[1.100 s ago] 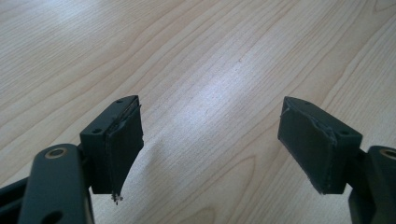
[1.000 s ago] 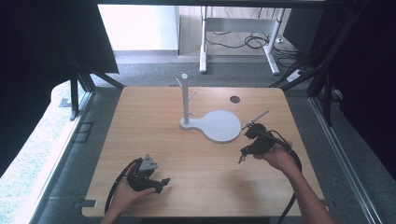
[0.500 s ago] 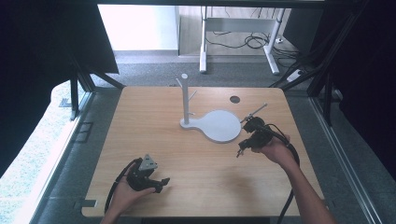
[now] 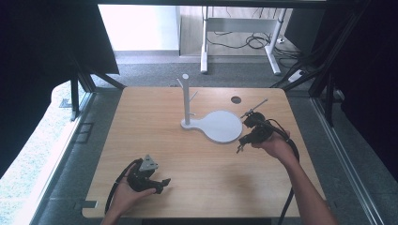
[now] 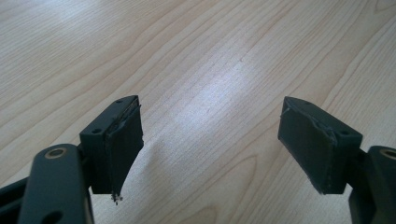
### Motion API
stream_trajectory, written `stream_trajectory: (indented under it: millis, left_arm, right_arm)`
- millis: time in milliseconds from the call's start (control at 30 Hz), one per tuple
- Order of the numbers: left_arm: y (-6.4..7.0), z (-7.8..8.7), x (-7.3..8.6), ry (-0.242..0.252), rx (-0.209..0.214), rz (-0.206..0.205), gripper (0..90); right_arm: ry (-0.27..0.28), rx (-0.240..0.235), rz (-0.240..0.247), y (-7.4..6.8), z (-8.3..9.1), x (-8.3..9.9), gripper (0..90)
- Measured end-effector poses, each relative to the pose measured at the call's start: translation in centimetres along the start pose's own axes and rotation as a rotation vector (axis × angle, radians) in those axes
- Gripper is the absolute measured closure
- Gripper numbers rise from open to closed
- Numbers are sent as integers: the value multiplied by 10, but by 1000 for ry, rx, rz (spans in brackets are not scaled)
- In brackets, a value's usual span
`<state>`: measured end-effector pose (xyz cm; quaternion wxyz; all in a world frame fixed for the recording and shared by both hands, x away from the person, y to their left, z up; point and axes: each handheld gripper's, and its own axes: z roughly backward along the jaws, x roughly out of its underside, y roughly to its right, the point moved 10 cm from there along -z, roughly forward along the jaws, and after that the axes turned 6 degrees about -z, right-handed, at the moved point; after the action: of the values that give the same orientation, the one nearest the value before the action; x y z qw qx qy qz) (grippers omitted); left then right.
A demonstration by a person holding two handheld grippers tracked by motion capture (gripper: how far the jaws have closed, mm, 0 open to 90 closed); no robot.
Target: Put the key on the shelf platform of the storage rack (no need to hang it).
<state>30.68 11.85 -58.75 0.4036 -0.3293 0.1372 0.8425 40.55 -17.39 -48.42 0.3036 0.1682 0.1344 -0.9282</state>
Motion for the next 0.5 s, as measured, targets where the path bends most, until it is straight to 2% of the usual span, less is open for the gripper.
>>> stream_trajectory:
  millis: [500]
  left_arm:
    - [1,0,0,-5,2,-2,223]
  right_arm:
    - [3,-6,-10,4,-5,-16,898]
